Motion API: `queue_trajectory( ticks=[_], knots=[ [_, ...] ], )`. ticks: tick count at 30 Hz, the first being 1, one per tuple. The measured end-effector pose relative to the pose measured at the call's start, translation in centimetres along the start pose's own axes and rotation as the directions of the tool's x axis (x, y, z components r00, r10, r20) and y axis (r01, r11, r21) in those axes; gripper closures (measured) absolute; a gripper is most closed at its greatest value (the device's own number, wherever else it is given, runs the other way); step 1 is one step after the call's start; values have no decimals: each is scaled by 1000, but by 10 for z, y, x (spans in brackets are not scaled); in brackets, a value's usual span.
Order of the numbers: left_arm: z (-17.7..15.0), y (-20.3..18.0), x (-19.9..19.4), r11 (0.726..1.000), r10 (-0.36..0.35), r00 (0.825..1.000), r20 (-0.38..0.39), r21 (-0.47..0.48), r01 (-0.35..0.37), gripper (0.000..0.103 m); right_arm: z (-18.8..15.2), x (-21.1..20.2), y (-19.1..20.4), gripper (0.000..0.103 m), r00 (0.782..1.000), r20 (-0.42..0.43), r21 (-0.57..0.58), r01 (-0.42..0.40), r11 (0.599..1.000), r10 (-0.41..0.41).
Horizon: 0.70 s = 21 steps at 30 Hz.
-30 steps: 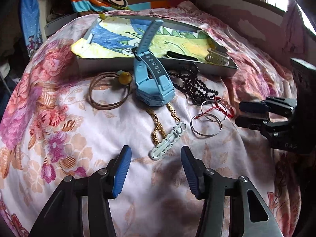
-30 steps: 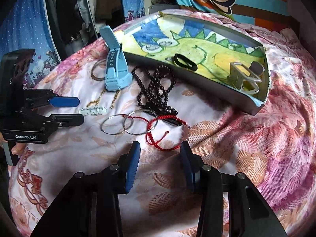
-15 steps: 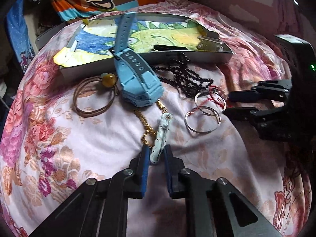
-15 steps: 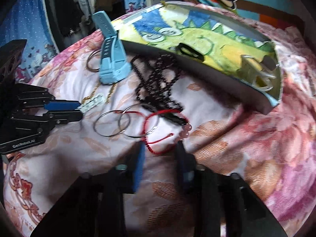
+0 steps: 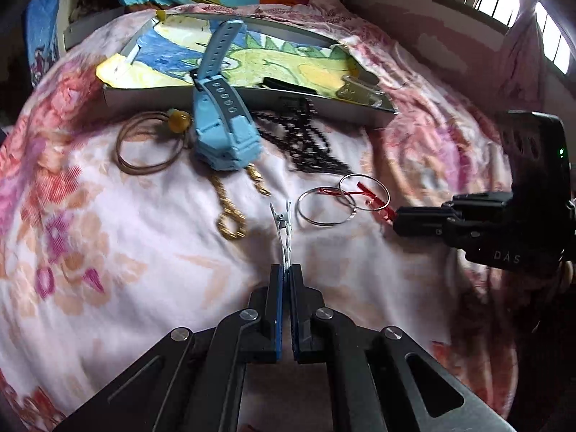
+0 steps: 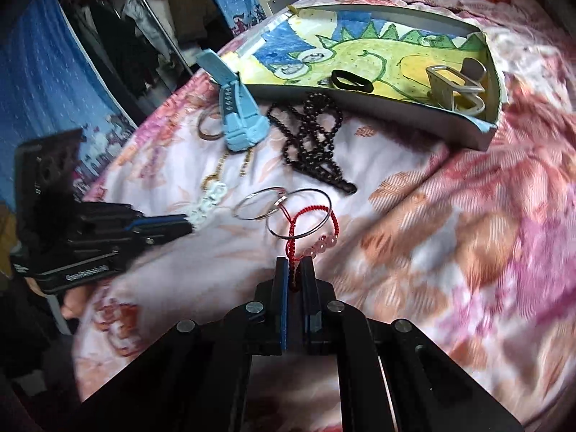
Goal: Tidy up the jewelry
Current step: 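Grasp the red string bracelet with the right tool while the left tool grasps a small silver earring, then carry both items into the tray and open both tools to release them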
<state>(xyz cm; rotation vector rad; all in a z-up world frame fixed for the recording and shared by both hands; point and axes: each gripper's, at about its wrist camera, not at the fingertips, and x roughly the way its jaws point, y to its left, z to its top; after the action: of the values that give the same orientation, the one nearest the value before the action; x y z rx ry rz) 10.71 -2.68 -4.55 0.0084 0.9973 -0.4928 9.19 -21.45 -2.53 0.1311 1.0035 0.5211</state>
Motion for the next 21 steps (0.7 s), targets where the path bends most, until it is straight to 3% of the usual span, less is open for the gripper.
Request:
queue_trajectory(
  ticks=[3,7,11,13,16,20,21],
  knots=[
    [-3,-4,-4,1000,-20,1000,13,-21,20,100,-9,-7,6,97,998,-1,20,-68,997,68],
    [-5,-3,-8,997,-46,999,25,-54,47,100,-18,-17,18,97,995,2,2,-96,995,96],
    [-9,-10,-15,996,-54,997,46,-64,57,100,-25,-29,34,97,1000,-9,-99,14,995,-15],
    [-13,-16,-20,997,-50,997,60,-53,53,100,-29,-34,42,97,991,-6,-180,131,975,-134],
    [-18,-24,-26,998,-55,996,77,-37,58,100,-27,-40,42,97,962,24,-244,270,931,-273],
    [-19,-28,-27,999,-48,995,84,-21,49,100,-19,-46,33,97,894,84,-277,446,851,-441],
    [-19,-28,-26,998,-48,995,85,-23,50,100,-17,-44,29,97,868,101,-290,493,820,-486]
  ],
)
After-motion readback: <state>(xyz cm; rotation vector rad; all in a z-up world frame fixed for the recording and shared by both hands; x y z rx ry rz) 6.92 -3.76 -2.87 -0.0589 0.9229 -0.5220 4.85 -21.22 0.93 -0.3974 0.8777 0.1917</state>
